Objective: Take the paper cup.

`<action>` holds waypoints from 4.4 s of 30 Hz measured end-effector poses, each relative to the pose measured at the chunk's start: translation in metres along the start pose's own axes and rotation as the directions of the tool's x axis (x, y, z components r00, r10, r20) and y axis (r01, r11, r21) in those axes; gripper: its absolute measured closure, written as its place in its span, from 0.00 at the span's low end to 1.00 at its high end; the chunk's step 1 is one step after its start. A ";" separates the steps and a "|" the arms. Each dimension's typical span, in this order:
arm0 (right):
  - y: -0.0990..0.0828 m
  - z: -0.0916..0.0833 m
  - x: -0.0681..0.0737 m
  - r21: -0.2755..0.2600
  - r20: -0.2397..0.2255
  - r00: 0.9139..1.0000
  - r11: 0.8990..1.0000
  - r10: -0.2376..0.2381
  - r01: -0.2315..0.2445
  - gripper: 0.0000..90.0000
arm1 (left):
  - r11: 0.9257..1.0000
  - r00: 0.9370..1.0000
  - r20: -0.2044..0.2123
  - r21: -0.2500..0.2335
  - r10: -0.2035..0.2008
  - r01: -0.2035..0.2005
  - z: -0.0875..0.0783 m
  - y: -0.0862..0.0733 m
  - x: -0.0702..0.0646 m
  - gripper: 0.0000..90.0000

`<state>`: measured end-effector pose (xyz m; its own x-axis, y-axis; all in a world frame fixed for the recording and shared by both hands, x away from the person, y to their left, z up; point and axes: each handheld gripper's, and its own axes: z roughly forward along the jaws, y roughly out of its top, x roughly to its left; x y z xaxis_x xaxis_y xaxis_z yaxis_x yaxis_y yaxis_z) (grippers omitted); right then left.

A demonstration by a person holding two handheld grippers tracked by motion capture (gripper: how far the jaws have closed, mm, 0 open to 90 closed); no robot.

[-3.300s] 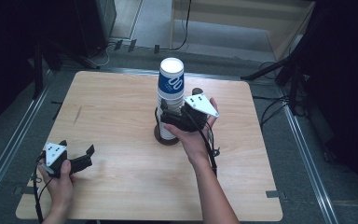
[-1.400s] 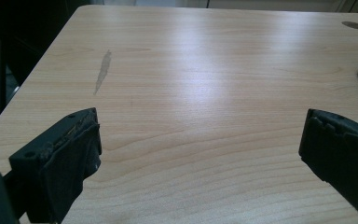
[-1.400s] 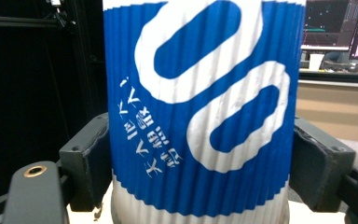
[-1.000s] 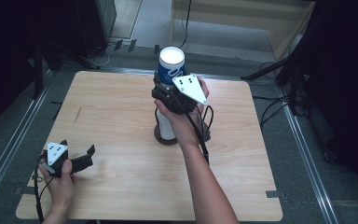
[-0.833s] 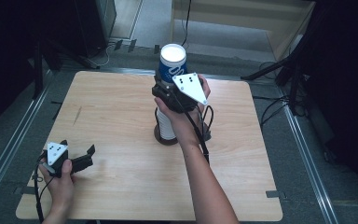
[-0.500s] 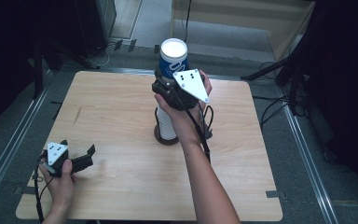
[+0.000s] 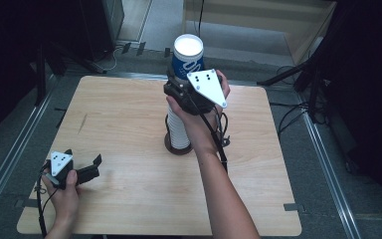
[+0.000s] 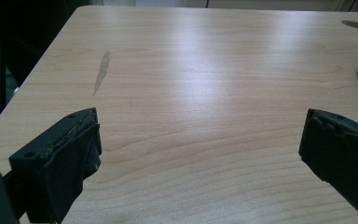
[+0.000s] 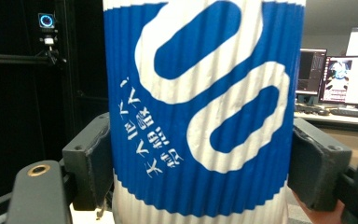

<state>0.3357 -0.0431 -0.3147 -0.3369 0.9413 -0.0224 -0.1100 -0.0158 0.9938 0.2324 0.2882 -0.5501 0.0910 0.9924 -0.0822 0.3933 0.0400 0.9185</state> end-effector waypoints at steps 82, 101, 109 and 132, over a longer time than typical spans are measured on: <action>-0.074 -0.086 -0.075 0.090 0.107 0.994 0.995 0.030 -0.040 0.22 | 1.000 1.000 0.000 -0.002 -0.008 0.008 0.000 0.000 0.000 0.00; -0.105 -0.110 -0.079 0.131 0.105 0.994 0.991 0.026 -0.039 0.22 | 1.000 1.000 -0.001 0.003 0.000 0.000 0.001 0.000 0.000 0.00; -0.122 -0.119 -0.080 0.155 0.104 0.994 0.987 0.033 -0.049 0.22 | 1.000 1.000 -0.018 0.000 -0.010 0.010 0.000 0.000 0.000 0.00; -0.138 -0.131 -0.077 0.193 0.076 0.997 0.980 0.033 -0.047 0.22 | 0.997 0.993 0.094 -0.036 0.074 -0.071 -0.010 0.041 -0.041 0.00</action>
<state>0.2541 -0.1576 -0.4646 -0.2679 0.9633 0.0185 0.0884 0.0055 0.9961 0.2362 0.2500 -0.5050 0.2060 0.9773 -0.0499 0.3529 -0.0266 0.9353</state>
